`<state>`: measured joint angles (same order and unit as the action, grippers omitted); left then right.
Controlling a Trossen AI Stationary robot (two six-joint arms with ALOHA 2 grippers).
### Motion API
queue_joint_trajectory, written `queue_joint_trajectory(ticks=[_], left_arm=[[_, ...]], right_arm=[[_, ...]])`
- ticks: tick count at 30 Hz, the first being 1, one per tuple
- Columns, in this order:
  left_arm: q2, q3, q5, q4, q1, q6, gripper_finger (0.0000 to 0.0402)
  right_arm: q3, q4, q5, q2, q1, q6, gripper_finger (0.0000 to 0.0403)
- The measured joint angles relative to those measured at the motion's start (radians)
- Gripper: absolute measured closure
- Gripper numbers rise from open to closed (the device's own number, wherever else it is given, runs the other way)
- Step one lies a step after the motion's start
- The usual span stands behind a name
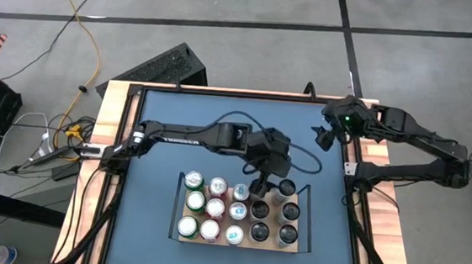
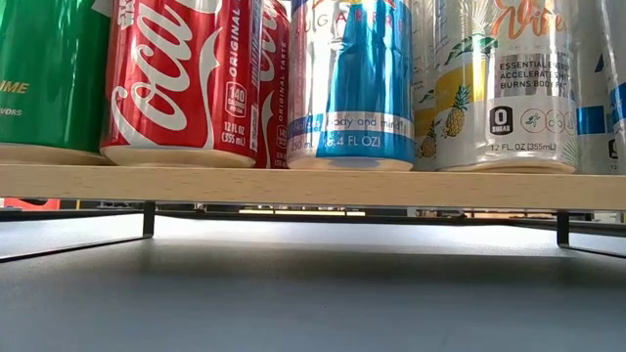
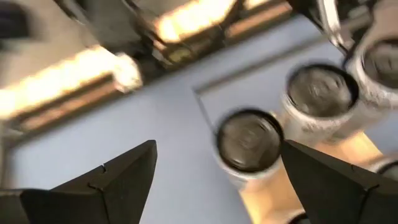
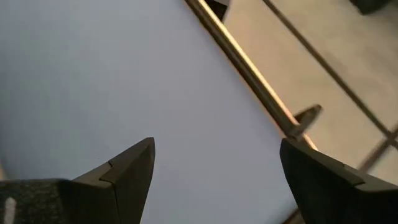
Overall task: Place canned beverage on shelf
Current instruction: Put the white-blue soda can on the shelf aligned with the other white-blue soda cans
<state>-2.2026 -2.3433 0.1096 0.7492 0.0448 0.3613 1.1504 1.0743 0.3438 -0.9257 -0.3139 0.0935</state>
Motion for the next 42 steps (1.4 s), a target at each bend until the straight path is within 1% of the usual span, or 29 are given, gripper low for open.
queue_joint_trajectory(ticks=[3, 7, 11, 15, 17, 20, 21, 23, 27, 31, 37, 42], left_arm=[[0.047, -0.008, -0.068, 0.001, -0.001, 0.033, 0.0070], [0.141, -0.010, -0.230, 0.009, 0.008, 0.101, 0.0070], [0.272, -0.012, -0.409, -0.001, 0.019, 0.105, 0.0070], [0.398, -0.011, -0.516, 0.001, 0.036, 0.072, 0.0070], [0.459, -0.011, -0.533, -0.003, 0.043, 0.036, 0.0070], [0.538, -0.011, -0.539, -0.005, 0.049, -0.037, 0.0070], [0.560, -0.011, -0.540, -0.005, 0.049, -0.065, 0.0070], [0.598, -0.011, -0.541, 0.001, 0.050, -0.119, 0.0070], [0.644, -0.011, -0.536, 0.003, 0.050, -0.184, 0.0070], [0.659, -0.011, -0.536, 0.002, 0.050, -0.189, 0.0070], [0.652, -0.010, -0.537, 0.002, 0.050, -0.180, 0.0070], [0.644, -0.010, -0.540, 0.002, 0.050, -0.154, 0.0070]], right_arm=[[0.044, 0.022, -0.046, 0.000, 0.045, -0.012, 0.0074], [0.104, 0.077, -0.072, -0.004, 0.168, 0.056, 0.0075], [0.100, 0.135, -0.039, -0.009, 0.354, 0.211, 0.0086], [0.064, 0.151, 0.014, -0.017, 0.567, 0.401, 0.0099], [0.054, 0.164, 0.060, -0.035, 0.673, 0.499, 0.0103], [0.054, 0.170, 0.157, -0.086, 0.805, 0.611, 0.0105], [0.054, 0.168, 0.176, -0.108, 0.837, 0.634, 0.0106], [0.054, 0.170, 0.182, -0.160, 0.886, 0.670, 0.0106], [0.054, 0.171, 0.181, -0.265, 0.957, 0.731, 0.0106], [0.054, 0.177, 0.181, -0.327, 1.027, 0.814, 0.0107], [0.054, 0.176, 0.179, -0.357, 1.102, 0.942, 0.0107], [0.054, 0.134, 0.178, -0.383, 1.122, 0.941, 0.0107]])
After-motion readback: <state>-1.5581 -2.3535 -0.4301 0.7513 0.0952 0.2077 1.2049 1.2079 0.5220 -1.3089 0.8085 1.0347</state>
